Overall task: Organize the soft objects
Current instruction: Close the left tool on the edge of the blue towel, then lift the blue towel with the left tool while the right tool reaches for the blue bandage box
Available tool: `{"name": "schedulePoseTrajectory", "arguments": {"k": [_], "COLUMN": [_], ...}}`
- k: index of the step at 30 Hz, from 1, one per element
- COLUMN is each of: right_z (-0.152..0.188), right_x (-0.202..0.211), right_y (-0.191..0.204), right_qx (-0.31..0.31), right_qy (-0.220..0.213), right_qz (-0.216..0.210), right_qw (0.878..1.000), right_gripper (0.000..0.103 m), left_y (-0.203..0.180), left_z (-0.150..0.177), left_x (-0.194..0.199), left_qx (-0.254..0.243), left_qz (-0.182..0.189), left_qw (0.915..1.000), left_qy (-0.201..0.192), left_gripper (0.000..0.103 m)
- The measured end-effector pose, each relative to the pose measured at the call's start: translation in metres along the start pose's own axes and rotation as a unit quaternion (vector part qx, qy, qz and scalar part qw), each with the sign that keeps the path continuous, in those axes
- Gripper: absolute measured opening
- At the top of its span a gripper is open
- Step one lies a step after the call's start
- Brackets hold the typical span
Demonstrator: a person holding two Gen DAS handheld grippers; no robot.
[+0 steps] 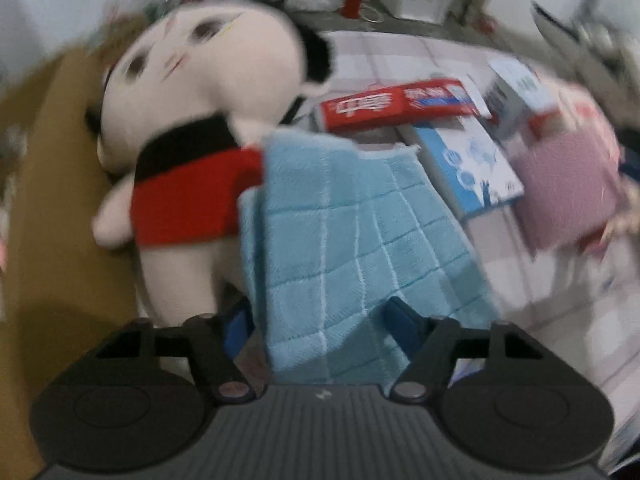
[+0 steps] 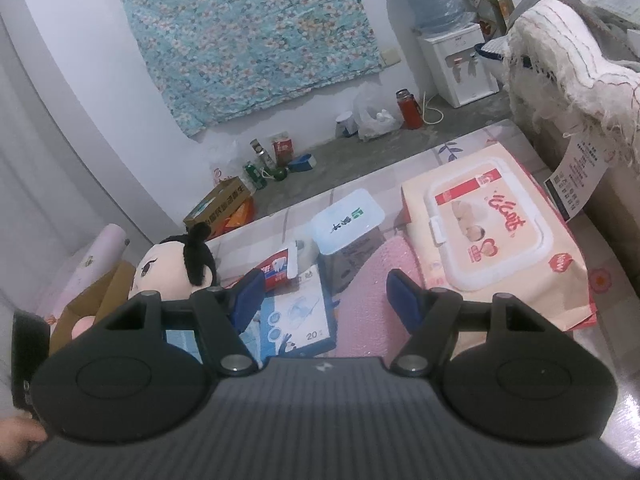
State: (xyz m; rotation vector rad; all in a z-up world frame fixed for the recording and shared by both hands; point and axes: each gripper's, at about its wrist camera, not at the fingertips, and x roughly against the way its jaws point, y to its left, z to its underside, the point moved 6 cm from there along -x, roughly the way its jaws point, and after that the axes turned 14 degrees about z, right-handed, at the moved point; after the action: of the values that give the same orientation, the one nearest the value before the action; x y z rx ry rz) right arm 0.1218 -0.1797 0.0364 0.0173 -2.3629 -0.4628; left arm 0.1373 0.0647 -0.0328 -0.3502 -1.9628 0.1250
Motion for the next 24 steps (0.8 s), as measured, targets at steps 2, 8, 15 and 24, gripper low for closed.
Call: {"name": "schedulePoseTrajectory", "arguments": {"k": [2, 8, 15, 24], "right_z": [0.001, 0.002, 0.004, 0.001], "right_x": [0.001, 0.001, -0.001, 0.000], "right_y": [0.001, 0.003, 0.004, 0.003], "right_qx": [0.000, -0.012, -0.017, -0.009], "right_qy": [0.000, 0.009, 0.014, 0.003], "right_qz": [0.000, -0.004, -0.010, -0.002], "right_qw": [1.000, 1.000, 1.000, 1.000], "right_gripper": [0.068, 0.068, 0.068, 0.068], "left_y": [0.009, 0.020, 0.018, -0.011], "left_z": [0.003, 0.007, 0.015, 0.030], "left_x": [0.002, 0.015, 0.029, 0.066], "left_qx": [0.048, 0.073, 0.102, 0.020], "left_qz": [0.022, 0.024, 0.052, 0.028], "left_qw": [0.9985, 0.9969, 0.9929, 0.9982], "left_qy": [-0.013, -0.011, -0.032, -0.050], "left_gripper": [0.060, 0.036, 0.009, 0.008]}}
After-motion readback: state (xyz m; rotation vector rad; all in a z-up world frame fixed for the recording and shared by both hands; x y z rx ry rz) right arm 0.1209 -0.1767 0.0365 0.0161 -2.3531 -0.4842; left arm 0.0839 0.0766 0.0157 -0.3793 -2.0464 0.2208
